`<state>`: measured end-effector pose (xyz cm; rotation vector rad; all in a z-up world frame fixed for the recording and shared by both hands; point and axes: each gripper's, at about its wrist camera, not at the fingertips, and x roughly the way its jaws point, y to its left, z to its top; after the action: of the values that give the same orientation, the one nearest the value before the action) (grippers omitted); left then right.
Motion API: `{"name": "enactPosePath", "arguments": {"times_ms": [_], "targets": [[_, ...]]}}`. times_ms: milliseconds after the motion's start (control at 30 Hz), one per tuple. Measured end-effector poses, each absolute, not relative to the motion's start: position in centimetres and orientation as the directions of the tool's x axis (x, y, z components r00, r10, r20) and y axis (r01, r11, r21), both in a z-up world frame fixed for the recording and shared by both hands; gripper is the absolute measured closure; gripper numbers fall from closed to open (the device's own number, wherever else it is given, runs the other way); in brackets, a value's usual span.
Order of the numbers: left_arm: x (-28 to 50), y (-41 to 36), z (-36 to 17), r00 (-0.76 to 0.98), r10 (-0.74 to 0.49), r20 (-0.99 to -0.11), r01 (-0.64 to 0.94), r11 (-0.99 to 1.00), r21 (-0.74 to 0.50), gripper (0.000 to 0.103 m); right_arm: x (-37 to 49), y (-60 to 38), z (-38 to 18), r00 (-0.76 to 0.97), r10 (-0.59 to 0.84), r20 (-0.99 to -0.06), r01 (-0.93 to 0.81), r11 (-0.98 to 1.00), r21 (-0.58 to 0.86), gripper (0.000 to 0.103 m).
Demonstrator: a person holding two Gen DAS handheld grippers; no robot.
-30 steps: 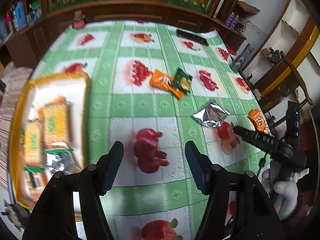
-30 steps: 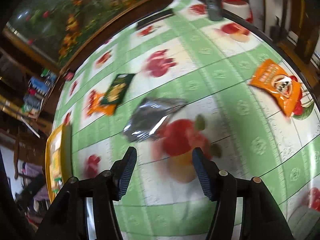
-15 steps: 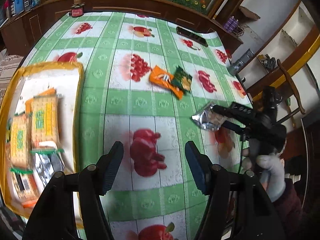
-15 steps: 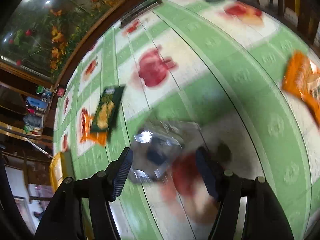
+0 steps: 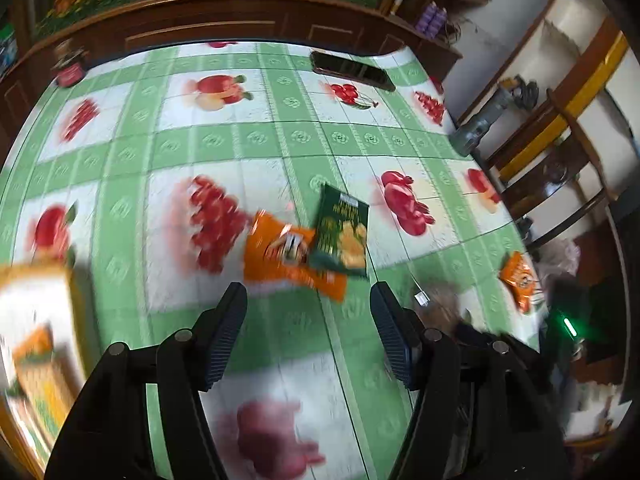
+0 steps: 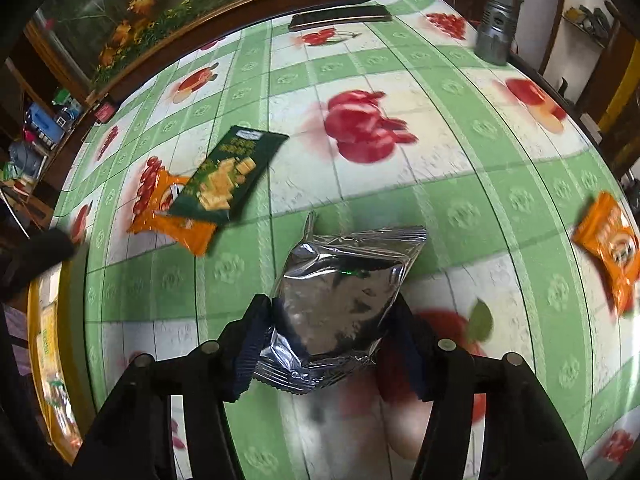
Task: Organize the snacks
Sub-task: 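Grasp the second silver foil bag with the right gripper, then grasp the dark green cracker bag with left gripper while right holds the foil bag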
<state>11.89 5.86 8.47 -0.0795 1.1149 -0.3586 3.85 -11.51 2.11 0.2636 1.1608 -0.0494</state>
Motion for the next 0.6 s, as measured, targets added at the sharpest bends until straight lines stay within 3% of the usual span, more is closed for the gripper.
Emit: {"name": "enactPosePath", "arguments": {"times_ms": [467, 533, 600], "targets": [[18.1, -2.7, 2.4, 0.298, -0.208, -0.932, 0.429, 0.901, -0.063, 0.040, -2.8, -15.8, 2.3, 0.386, 0.131, -0.913, 0.232, 0.944, 0.233, 0.043], [17.8, -3.3, 2.6, 0.298, -0.186, -0.936, 0.460, 0.887, -0.030, 0.062, -3.4, -16.3, 2.4, 0.386, 0.134, -0.913, 0.243, 0.940, 0.241, 0.043], [17.4, -3.2, 2.7, 0.261, -0.220, -0.940, 0.472, 0.878, -0.075, 0.062, -3.9, -16.7, 2.4, 0.387, 0.140, -0.911, 0.253, 0.934, 0.251, 0.044]]}}
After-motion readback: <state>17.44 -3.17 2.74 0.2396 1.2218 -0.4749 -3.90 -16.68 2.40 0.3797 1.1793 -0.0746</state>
